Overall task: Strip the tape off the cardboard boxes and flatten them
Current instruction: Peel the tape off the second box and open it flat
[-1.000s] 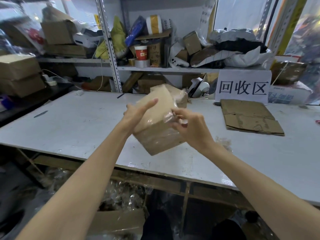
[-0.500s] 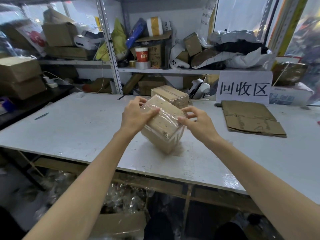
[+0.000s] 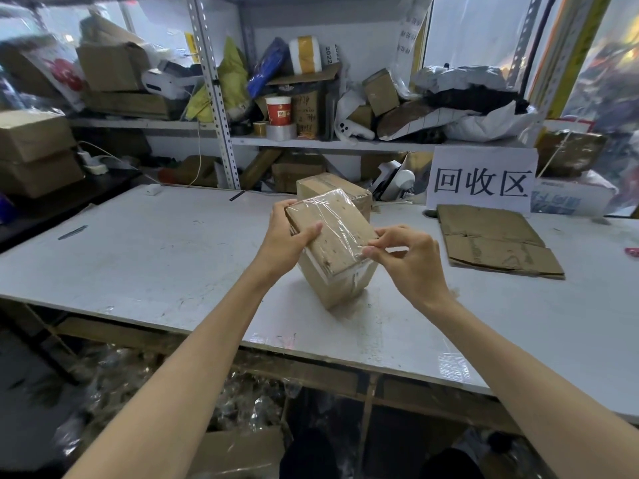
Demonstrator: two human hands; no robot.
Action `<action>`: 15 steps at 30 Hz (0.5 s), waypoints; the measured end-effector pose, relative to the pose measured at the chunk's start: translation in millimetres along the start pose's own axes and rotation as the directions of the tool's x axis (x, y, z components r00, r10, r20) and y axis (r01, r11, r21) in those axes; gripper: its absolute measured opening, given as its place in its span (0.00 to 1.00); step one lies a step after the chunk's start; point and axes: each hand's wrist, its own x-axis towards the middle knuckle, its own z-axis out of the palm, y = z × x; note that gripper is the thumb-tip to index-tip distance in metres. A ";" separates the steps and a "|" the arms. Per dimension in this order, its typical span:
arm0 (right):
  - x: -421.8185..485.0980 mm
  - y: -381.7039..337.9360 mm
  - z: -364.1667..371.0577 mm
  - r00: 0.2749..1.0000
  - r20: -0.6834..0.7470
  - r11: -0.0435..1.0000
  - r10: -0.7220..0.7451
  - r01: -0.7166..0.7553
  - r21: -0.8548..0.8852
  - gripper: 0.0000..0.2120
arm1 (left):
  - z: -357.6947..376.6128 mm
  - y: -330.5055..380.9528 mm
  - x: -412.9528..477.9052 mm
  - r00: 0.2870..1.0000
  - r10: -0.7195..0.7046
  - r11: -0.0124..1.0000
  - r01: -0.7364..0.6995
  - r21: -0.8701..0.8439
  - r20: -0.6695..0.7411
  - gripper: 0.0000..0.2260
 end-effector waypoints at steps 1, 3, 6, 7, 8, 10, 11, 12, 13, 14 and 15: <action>0.1 0.2 -0.6 1.000 0.007 1.000 -0.003 0.003 0.003 0.08 | 0.0 -2.1 -0.4 0.999 -0.009 1.000 0.010 -0.015 0.042 0.34; 0.3 -1.6 -1.3 1.000 0.019 1.000 -0.004 0.003 0.010 0.08 | -1.2 -7.2 -0.9 0.992 -0.028 0.998 0.035 -0.055 0.119 0.46; 0.5 -3.9 0.3 0.997 0.001 0.990 -0.075 0.075 -0.117 0.09 | -2.5 -11.2 -0.3 0.988 -0.023 0.992 0.042 -0.117 0.156 0.50; 0.8 -4.9 1.3 0.993 0.008 0.978 -0.122 0.122 -0.171 0.09 | -2.5 -11.7 0.1 0.986 -0.020 0.992 0.040 -0.120 0.163 0.51; 1.8 -5.7 2.4 0.987 0.031 0.968 -0.160 0.163 -0.188 0.10 | -3.0 -12.1 0.4 0.984 -0.024 0.990 0.048 -0.132 0.177 0.52; 3.3 -7.0 5.0 0.973 0.097 0.957 -0.208 0.223 -0.187 0.08 | -4.9 -11.7 1.4 0.975 -0.048 0.977 0.090 -0.193 0.215 0.55; 3.7 -7.4 6.8 0.969 0.112 0.949 -0.221 0.240 -0.203 0.07 | -6.2 -12.2 2.5 0.972 -0.052 0.971 0.102 -0.216 0.228 0.56; 4.1 -7.3 8.4 0.968 0.111 0.943 -0.225 0.245 -0.225 0.07 | -7.0 -13.1 3.5 0.970 -0.052 0.970 0.105 -0.218 0.236 0.56; 4.8 -7.3 9.8 0.969 0.100 0.938 -0.228 0.246 -0.243 0.07 | -7.2 -14.3 4.5 0.970 -0.050 0.973 0.101 -0.207 0.239 0.56; 5.2 -7.9 11.2 0.967 0.090 0.933 -0.240 0.255 -0.255 0.07 | -7.1 -15.6 5.3 0.971 -0.047 0.975 0.096 -0.201 0.235 0.56; 5.1 -8.7 12.8 0.961 0.097 0.925 -0.260 0.276 -0.260 0.09 | -6.7 -16.6 6.0 0.973 -0.045 0.976 0.091 -0.197 0.227 0.55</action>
